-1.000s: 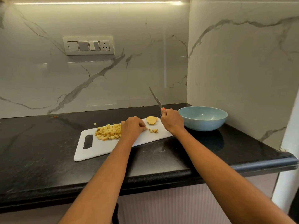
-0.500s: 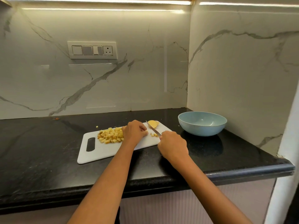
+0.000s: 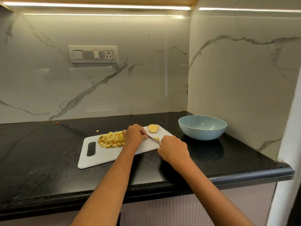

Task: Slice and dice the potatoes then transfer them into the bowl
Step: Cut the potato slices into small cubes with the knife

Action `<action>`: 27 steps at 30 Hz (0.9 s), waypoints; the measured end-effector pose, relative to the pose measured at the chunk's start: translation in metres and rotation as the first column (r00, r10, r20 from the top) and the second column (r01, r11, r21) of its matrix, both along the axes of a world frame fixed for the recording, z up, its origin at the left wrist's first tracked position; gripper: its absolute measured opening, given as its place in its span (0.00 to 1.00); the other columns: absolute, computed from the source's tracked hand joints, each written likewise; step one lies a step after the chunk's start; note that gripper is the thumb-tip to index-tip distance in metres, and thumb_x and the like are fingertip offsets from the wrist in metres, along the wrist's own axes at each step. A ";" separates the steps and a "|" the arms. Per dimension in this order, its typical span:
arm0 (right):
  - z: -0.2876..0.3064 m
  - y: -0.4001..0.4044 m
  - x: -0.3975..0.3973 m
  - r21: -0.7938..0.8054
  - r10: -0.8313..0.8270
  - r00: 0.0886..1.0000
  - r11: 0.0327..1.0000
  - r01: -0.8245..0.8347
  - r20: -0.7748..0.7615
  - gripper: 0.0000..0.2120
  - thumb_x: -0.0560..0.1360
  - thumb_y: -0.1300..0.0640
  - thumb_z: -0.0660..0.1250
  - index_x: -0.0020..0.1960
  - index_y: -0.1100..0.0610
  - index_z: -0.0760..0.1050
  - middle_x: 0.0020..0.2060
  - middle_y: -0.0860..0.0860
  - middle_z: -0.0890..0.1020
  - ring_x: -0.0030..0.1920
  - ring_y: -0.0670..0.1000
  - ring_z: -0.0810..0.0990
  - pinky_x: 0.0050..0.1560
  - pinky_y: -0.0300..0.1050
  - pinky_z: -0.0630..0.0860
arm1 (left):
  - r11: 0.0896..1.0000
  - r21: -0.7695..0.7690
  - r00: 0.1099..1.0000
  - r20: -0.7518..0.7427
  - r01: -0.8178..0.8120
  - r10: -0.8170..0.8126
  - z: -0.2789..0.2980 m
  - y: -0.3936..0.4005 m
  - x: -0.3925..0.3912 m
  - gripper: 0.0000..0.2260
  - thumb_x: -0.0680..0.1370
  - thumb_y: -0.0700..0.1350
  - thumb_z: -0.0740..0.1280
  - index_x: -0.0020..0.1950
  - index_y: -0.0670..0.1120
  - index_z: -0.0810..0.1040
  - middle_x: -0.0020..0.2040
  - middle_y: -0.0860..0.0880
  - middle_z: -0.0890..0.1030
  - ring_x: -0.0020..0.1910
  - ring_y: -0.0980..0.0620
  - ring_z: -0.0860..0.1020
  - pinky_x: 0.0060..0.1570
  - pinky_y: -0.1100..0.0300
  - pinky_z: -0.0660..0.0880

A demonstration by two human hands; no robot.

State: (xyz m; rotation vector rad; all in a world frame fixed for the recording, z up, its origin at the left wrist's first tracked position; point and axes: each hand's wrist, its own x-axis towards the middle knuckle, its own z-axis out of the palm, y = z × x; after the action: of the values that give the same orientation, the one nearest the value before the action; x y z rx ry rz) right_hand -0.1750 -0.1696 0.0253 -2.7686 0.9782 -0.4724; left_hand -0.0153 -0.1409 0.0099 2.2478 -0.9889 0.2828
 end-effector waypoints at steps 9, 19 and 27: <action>0.012 -0.001 0.009 -0.046 0.035 0.997 0.998 -0.038 -0.066 0.10 0.79 0.57 0.59 0.57 0.59 0.74 0.45 0.54 0.77 0.42 0.49 0.73 0.38 0.39 0.68 | 0.998 0.065 0.999 0.035 -0.020 0.018 0.003 -0.001 -0.001 0.05 0.75 0.45 0.68 0.47 0.48 0.83 0.50 0.50 0.82 0.54 0.51 0.75 0.56 0.55 0.62; -0.003 0.006 0.011 -0.266 0.058 0.992 0.960 -0.085 -0.108 0.11 0.80 0.60 0.57 0.60 0.59 0.73 0.55 0.55 0.78 0.53 0.53 0.78 0.44 0.42 0.69 | 0.988 0.130 0.983 0.171 -0.085 0.063 0.005 0.001 -0.002 0.06 0.77 0.44 0.64 0.47 0.48 0.81 0.51 0.51 0.81 0.52 0.51 0.76 0.58 0.53 0.61; 0.012 -0.016 0.011 -0.140 -0.008 0.996 0.990 0.020 0.087 0.10 0.78 0.59 0.59 0.57 0.60 0.73 0.50 0.55 0.79 0.48 0.53 0.79 0.43 0.43 0.71 | 0.986 0.114 0.970 0.225 -0.122 0.094 0.005 -0.001 -0.001 0.06 0.78 0.42 0.64 0.48 0.49 0.80 0.52 0.51 0.80 0.53 0.50 0.75 0.57 0.55 0.61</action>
State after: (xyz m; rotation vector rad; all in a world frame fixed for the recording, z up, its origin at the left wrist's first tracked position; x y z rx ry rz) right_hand -0.1643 -0.1851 0.0373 -2.8384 0.9809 -0.6829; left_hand -0.0162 -0.1416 0.0147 2.4308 -1.0225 0.5397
